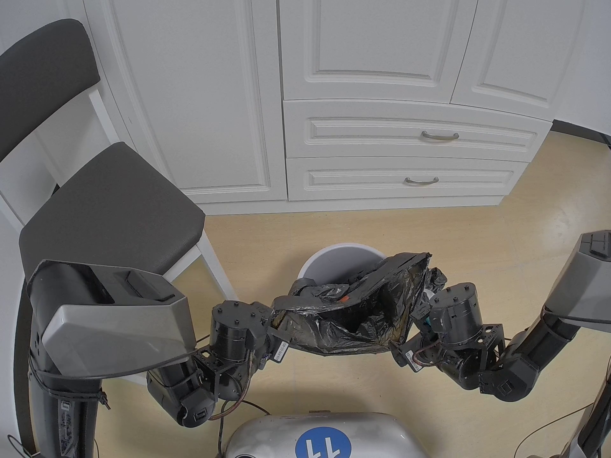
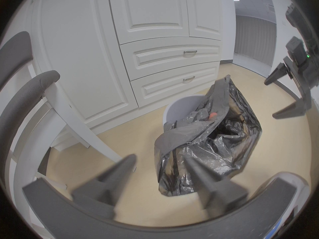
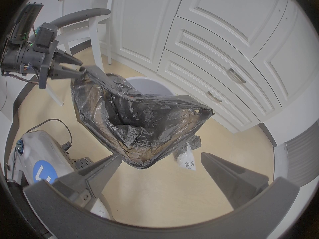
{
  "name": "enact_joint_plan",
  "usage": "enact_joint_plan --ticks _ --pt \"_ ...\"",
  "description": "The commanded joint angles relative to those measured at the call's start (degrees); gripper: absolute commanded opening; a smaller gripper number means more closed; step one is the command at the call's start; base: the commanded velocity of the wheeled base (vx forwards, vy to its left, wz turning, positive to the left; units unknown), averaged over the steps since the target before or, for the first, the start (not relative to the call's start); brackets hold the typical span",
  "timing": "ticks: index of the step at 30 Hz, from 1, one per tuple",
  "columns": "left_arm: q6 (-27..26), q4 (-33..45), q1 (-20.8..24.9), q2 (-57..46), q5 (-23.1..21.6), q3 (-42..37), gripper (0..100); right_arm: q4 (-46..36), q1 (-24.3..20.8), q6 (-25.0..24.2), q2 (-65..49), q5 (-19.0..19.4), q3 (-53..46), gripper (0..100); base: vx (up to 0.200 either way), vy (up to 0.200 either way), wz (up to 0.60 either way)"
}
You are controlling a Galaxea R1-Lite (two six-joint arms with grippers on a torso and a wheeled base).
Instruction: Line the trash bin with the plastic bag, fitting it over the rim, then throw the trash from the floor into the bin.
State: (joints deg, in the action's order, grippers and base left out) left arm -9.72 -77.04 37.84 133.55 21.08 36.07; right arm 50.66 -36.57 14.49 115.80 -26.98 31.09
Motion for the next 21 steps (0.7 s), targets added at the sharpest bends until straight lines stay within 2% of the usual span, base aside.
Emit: enact_joint_plan --ticks 1,15,17,20,21 --pt "-1.09 -0.12 0.13 -0.75 0.02 -1.44 100 0.05 0.19 0.01 -0.13 0.00 -0.06 100 0.000 0.000 0.00" --pt "-3.73 -0.39 1.89 -7.34 -0.69 -4.87 100 0.05 1.15 0.10 1.01 0.00 0.55 100 0.000 0.000 0.00" --pt "-5.05 -0.39 2.33 -8.04 -0.77 -4.34 100 0.05 1.77 0.18 2.06 0.00 1.17 100 0.000 0.000 0.00" --pt "-11.03 -0.12 2.41 -8.48 -1.21 -1.36 100 0.05 2.47 0.53 2.85 0.00 1.52 100 0.000 0.000 0.00" --pt "-11.03 -0.12 2.41 -8.48 -1.21 -1.36 100 0.05 2.47 0.53 2.85 0.00 1.52 100 0.000 0.000 0.00"
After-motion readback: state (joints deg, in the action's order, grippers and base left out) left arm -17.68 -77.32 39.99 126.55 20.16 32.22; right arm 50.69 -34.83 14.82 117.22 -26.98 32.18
